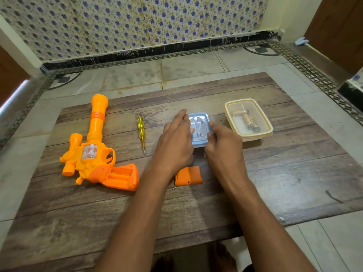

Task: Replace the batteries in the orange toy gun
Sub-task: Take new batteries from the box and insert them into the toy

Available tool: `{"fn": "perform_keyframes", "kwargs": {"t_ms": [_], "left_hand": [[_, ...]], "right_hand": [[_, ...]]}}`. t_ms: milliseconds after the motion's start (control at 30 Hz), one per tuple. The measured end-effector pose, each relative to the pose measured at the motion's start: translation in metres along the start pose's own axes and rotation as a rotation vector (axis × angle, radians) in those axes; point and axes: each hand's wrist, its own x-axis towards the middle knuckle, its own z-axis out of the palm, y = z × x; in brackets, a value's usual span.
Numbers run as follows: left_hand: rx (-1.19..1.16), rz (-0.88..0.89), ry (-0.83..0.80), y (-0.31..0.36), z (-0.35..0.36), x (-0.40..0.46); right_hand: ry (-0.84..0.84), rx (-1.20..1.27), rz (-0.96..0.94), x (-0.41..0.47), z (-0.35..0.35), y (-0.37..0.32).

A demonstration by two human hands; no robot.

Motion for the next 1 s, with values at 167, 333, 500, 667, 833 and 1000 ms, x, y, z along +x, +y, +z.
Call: {"fn": "perform_keyframes", "kwargs": {"t_ms": [167,333,500,667,833,1000], "left_hand": [[-0.061,0.027,-0.162,-0.015,-0.011,0.005],[-0.074,0.011,-0.180,-0.015,-0.014,0.002],[0.102,-0.017,-0.230,-0.012,-0.015,-0.001],[0.129,0.005,-0.251,-0.011,-0.013,-0.002],[0.092,0.022,-0.259,-0.010,-0.013,0.000],[-0.040,0.020,-0.328,-0.014,-0.017,0.003]], "right_hand": [[-0.011,-0.018,0.023,0.002,0.002,0.006],[-0.060,0.041,0.036,0.002,0.000,0.002],[-0.138,0.025,0.071,0.005,-0.002,-0.003],[-0.179,-0.024,0.142,0.009,-0.005,-0.002],[-0.148,-0.070,0.160,0.007,0.001,-0.008],[-0.097,-0.029,0.082,-0.001,-0.001,-0.003]]}}
